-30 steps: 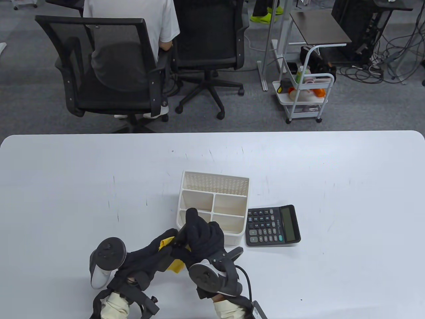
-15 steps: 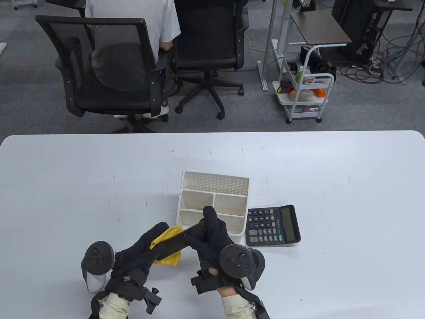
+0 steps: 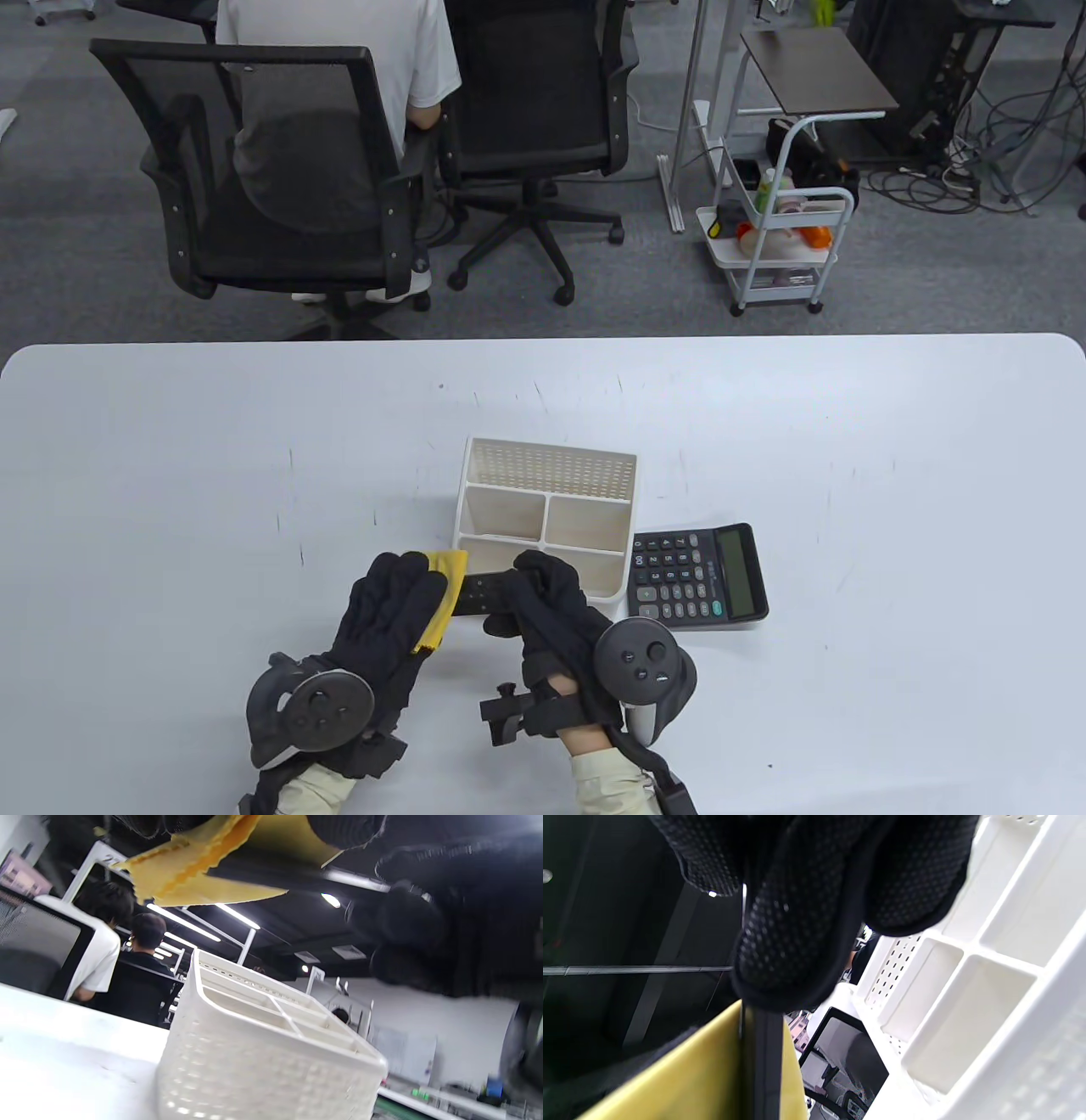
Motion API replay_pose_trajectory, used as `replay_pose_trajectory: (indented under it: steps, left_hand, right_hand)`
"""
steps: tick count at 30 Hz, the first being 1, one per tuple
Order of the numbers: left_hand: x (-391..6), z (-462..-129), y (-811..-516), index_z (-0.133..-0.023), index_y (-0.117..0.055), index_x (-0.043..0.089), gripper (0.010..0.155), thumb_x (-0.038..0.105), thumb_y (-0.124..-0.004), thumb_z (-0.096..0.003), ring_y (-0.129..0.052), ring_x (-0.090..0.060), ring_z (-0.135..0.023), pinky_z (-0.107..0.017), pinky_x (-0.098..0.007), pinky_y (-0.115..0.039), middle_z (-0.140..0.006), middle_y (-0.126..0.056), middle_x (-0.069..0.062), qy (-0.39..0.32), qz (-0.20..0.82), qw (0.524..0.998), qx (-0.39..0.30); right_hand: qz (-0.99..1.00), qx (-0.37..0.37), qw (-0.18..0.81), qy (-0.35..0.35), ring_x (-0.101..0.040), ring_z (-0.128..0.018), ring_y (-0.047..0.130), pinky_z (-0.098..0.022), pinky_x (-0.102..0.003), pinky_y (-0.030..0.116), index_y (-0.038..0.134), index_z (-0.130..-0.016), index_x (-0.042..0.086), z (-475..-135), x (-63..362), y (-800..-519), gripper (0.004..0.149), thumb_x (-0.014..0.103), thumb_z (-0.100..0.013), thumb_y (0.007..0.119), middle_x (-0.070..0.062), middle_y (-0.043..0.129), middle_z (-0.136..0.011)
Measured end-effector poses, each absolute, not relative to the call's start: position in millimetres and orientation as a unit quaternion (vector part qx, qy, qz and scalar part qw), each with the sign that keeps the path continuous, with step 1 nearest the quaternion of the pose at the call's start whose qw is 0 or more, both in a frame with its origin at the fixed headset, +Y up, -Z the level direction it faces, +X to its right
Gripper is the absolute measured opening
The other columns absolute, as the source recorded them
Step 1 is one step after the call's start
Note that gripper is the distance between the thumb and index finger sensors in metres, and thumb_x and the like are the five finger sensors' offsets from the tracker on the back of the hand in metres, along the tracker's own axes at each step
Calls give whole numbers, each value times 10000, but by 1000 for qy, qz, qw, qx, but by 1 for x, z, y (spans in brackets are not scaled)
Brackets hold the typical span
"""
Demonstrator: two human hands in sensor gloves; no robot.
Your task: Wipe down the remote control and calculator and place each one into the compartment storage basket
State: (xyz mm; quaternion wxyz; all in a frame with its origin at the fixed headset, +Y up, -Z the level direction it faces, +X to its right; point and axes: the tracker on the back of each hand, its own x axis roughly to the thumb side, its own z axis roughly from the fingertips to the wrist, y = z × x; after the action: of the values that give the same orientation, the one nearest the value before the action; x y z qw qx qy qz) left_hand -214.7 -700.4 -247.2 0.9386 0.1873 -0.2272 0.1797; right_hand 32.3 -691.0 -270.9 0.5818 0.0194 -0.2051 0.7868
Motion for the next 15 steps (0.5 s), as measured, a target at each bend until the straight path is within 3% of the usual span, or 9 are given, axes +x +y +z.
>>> replay_pose_trajectory:
  steps: [6,10,15]
  left_hand:
    - [-215,-247,-699,-1081,-487,269,543,352,-647,-569,-485,-396,-1058,-734,-545,-530,-1146,-453,-89,-210,135,944,215]
    - [-206,-244,-699,-1080,-482,267,543,353,-641,-568,-459,-394,-1063,-738,-547,-514,-1150,-455,-82,-238,103,940,222]
    - [-206,-246,-699,-1085,-470,260,549,356,-632,-569,-470,-397,-1067,-737,-553,-515,-1153,-468,-90,-226,97,943,225]
  right_hand:
    - [740,3,644,-196,-91,-352,1080,-457,-424,857,631,-979,-96,-273,38,-699,563,302,-585,686,-177,917,-661]
    - [711,16,687,-146,-141,-407,1082,-474,-454,835,644,-969,-114,-274,28,-704,541,274,-593,664,-240,900,-695]
    - [737,19,663,-131,-99,-346,1080,-438,-436,857,707,-922,-111,-274,27,-702,513,277,-588,671,-232,931,-643]
